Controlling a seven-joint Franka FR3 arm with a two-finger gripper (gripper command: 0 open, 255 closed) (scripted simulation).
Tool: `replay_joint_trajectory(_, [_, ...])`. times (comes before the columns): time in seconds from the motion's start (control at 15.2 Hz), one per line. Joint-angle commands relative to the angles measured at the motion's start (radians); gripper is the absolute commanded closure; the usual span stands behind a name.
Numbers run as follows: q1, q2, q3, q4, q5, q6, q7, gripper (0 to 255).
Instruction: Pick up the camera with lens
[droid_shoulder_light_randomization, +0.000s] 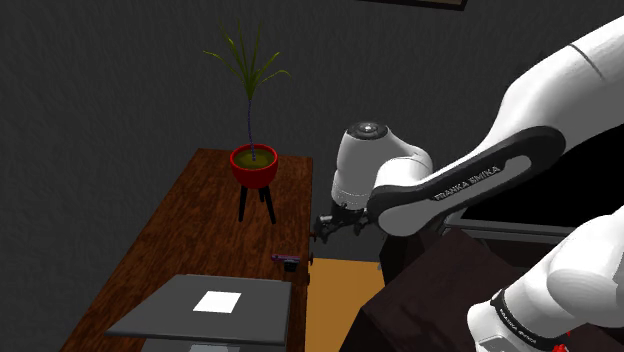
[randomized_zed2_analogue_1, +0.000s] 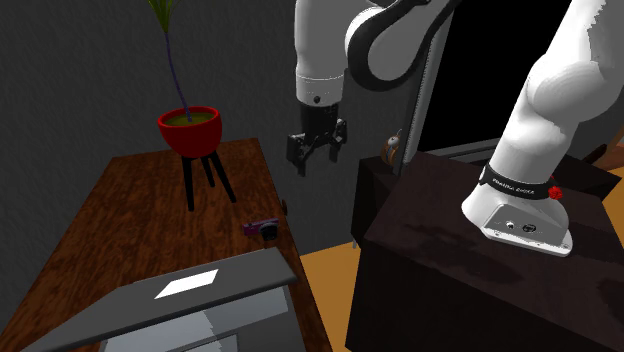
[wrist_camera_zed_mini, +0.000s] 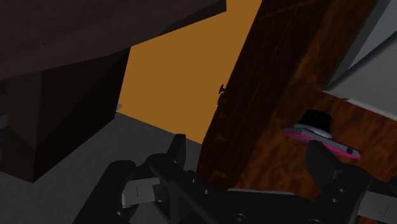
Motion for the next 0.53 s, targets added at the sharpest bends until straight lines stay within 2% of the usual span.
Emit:
replay_joint_trajectory(0.0, [-0.007,0.108,0.024,0.048,-0.12,0.046,0.136,0])
replay_joint_trajectory(0.2, [0.031,0.263,-0.012,0.126,-0.308,0.088,0.321,0])
replay_joint_trajectory(0.46, [0.14,0.442,-0.111,0.252,-0.487,0.115,0.507,0])
